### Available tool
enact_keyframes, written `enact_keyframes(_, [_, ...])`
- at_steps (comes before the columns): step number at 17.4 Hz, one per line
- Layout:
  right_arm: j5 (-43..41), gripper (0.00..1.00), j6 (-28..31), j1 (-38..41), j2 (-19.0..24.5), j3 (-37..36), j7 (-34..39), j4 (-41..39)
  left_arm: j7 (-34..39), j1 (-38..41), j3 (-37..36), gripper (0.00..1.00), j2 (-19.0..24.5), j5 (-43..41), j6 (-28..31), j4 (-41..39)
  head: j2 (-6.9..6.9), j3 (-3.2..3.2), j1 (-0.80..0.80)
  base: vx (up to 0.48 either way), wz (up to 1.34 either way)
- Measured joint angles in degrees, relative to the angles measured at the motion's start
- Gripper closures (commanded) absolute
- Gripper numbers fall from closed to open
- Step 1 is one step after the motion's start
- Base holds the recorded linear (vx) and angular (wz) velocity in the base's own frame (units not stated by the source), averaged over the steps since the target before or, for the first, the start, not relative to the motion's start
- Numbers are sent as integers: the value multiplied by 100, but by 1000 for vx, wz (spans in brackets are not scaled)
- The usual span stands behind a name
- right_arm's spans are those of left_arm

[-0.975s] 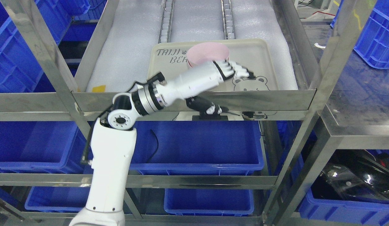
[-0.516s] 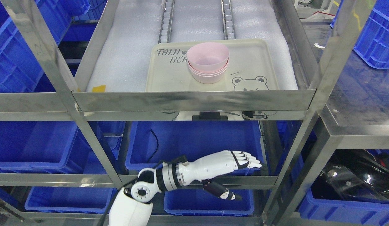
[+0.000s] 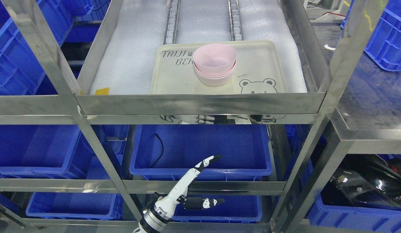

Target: Stack pink IKEA bowl on shelf middle layer

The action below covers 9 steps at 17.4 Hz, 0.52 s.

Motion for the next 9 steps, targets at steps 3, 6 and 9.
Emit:
enact_keyframes(3, [0, 0, 0, 0, 0, 0, -1, 0, 223, -61, 254, 0, -2, 397, 761, 144, 0, 0, 0, 0, 0])
enact_keyframes(6, [0, 0, 0, 0, 0, 0, -2, 0, 624, -254, 489, 0, -3, 649, 1620, 176, 0, 0, 0, 0, 0])
enact_keyframes(9, [0, 0, 0, 1, 0, 0, -3, 0, 1184, -552, 664, 0, -4, 794, 2244, 131, 0, 0, 0, 0, 0])
